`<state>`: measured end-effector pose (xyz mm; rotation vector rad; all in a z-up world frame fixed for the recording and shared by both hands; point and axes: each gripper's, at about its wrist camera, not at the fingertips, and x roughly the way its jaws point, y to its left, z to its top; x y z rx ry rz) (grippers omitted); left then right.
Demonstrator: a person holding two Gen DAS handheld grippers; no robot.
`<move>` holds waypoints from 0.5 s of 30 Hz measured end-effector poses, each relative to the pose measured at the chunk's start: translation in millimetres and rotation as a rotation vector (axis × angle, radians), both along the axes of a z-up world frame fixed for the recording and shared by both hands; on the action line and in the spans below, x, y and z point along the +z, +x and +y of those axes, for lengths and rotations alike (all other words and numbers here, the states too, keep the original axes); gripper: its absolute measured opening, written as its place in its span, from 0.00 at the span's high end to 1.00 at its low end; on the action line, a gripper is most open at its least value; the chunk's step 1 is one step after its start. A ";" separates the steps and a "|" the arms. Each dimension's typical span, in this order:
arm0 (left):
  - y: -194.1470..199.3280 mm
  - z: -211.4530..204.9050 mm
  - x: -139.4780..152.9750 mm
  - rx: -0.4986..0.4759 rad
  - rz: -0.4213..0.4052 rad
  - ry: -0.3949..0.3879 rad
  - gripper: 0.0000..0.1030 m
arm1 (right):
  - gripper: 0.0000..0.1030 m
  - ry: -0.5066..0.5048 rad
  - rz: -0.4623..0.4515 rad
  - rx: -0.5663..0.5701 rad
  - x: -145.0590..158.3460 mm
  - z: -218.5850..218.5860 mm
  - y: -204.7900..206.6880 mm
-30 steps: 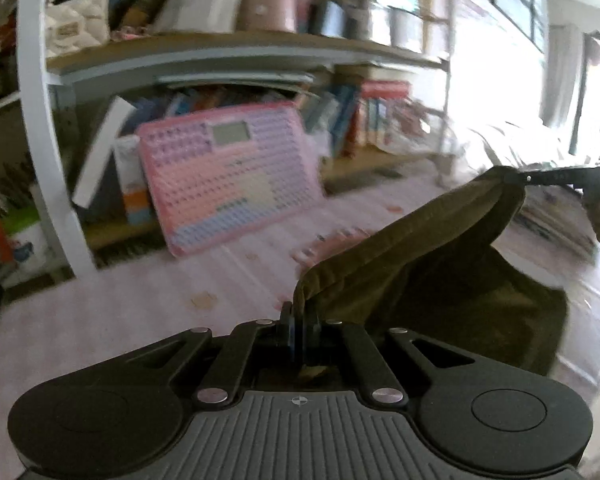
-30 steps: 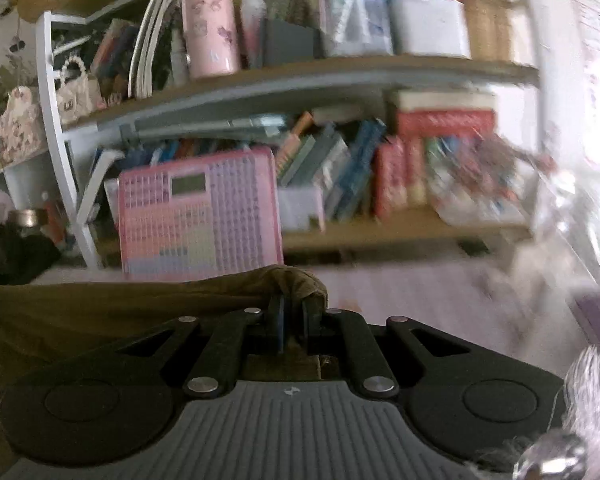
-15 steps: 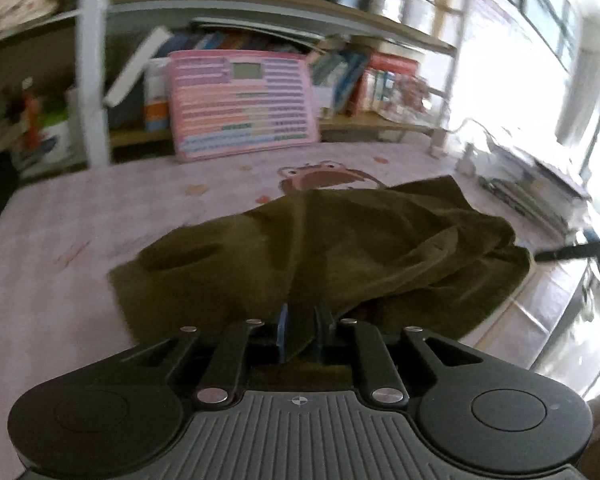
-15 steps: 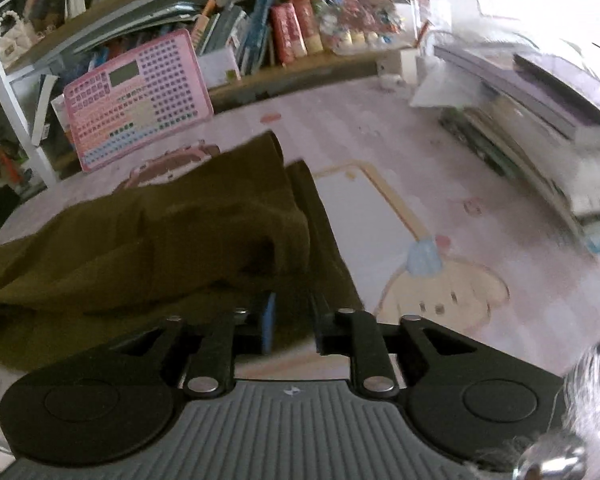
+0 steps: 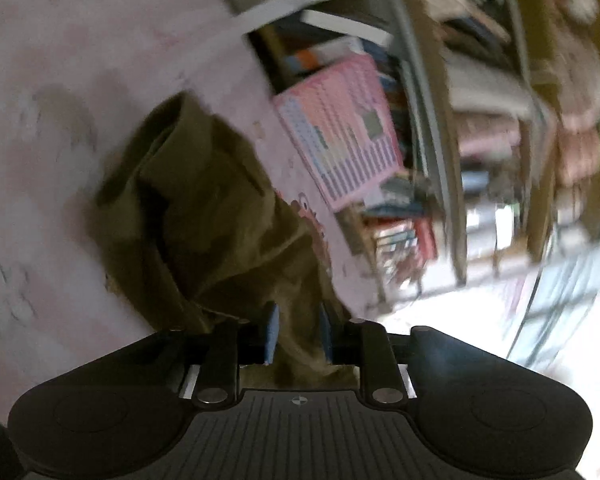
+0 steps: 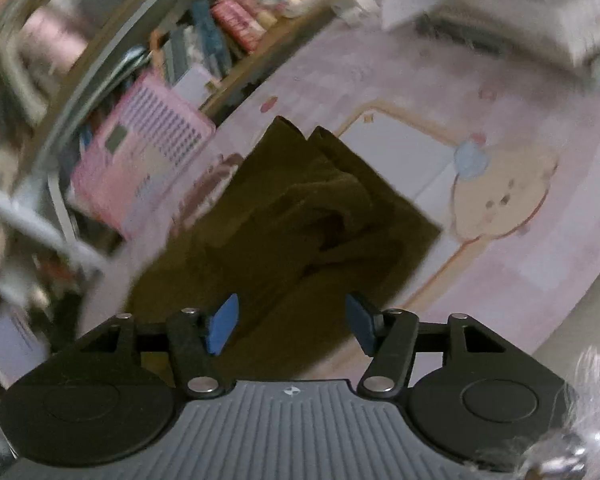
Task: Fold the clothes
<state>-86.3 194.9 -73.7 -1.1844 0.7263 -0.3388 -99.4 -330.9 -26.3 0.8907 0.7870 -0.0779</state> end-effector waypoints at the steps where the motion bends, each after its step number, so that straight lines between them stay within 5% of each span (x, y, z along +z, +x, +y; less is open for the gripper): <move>1: 2.0 -1.5 -3.2 0.014 0.017 -0.031 0.70 | 0.43 0.047 0.010 -0.031 -2.3 -2.4 4.6; 7: 11.3 -17.0 -21.7 0.058 0.148 -0.167 0.60 | 0.43 0.265 0.100 -0.214 -24.2 -21.5 28.7; 15: 32.1 -42.6 -43.6 0.048 0.276 -0.214 0.47 | 0.43 0.304 0.158 -0.258 -40.1 -38.5 55.1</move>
